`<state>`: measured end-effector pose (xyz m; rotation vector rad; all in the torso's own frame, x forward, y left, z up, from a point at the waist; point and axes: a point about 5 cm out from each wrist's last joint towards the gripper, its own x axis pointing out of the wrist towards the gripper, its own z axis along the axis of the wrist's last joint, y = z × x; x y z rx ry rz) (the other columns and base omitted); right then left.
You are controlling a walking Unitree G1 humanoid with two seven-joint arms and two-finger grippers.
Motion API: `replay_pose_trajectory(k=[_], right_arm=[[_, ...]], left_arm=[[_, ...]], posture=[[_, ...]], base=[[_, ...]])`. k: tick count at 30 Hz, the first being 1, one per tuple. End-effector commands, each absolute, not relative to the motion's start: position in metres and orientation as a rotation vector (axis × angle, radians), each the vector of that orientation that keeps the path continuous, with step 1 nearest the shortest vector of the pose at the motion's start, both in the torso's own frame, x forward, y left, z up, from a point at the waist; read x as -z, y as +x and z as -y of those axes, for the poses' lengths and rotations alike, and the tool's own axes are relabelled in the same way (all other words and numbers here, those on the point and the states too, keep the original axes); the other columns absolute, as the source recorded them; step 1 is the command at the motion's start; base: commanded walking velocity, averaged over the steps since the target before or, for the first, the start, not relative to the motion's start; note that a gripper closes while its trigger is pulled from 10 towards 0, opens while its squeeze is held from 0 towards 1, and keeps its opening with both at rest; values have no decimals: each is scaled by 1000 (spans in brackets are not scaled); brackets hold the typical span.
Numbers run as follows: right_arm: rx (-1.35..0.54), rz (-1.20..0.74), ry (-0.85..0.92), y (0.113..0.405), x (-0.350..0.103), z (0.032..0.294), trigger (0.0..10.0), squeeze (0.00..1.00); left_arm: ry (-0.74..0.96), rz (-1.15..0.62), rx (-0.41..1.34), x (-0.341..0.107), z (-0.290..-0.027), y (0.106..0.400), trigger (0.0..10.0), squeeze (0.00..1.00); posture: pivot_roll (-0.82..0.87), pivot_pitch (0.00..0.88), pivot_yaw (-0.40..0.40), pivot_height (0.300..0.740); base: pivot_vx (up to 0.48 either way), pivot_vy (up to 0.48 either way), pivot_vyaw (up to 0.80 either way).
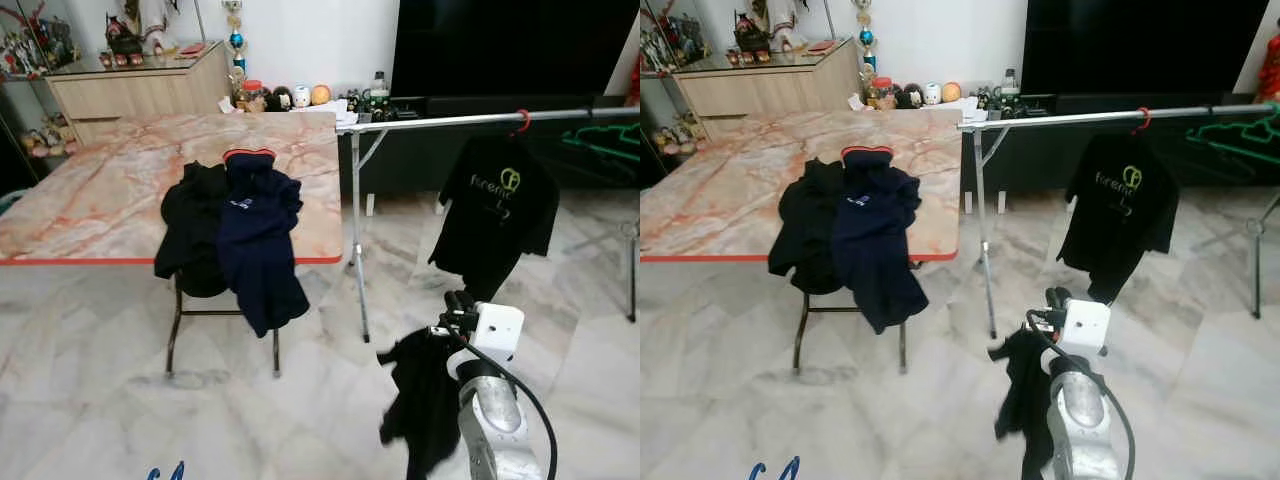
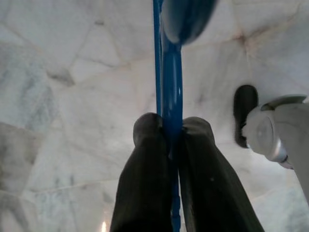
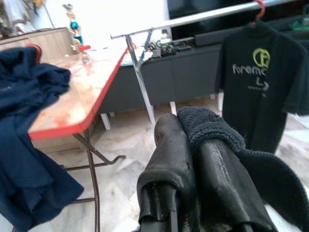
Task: Hang hanger
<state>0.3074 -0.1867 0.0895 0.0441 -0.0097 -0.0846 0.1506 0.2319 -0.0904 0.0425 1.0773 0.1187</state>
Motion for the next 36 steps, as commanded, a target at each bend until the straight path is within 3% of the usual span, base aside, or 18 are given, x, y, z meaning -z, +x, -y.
replay_pose_trajectory(k=[1,25,36], right_arm=[[77,52,47,311,-99,184,10000,0],[49,85,16,318,-106,177,10000,0],[54,105,12,321,-112,179,10000,0]], left_arm=[[51,-1086,-129,90,-238,148,10000,0],[48,-1093,-132,91,-240,145,10000,0],[44,-1093,-114,91,-240,143,10000,0]], posture=[[-11,0,75,740],[-10,0,79,740],[-12,0,80,740]], base=[[0,458,0],[0,455,0],[0,0,0]])
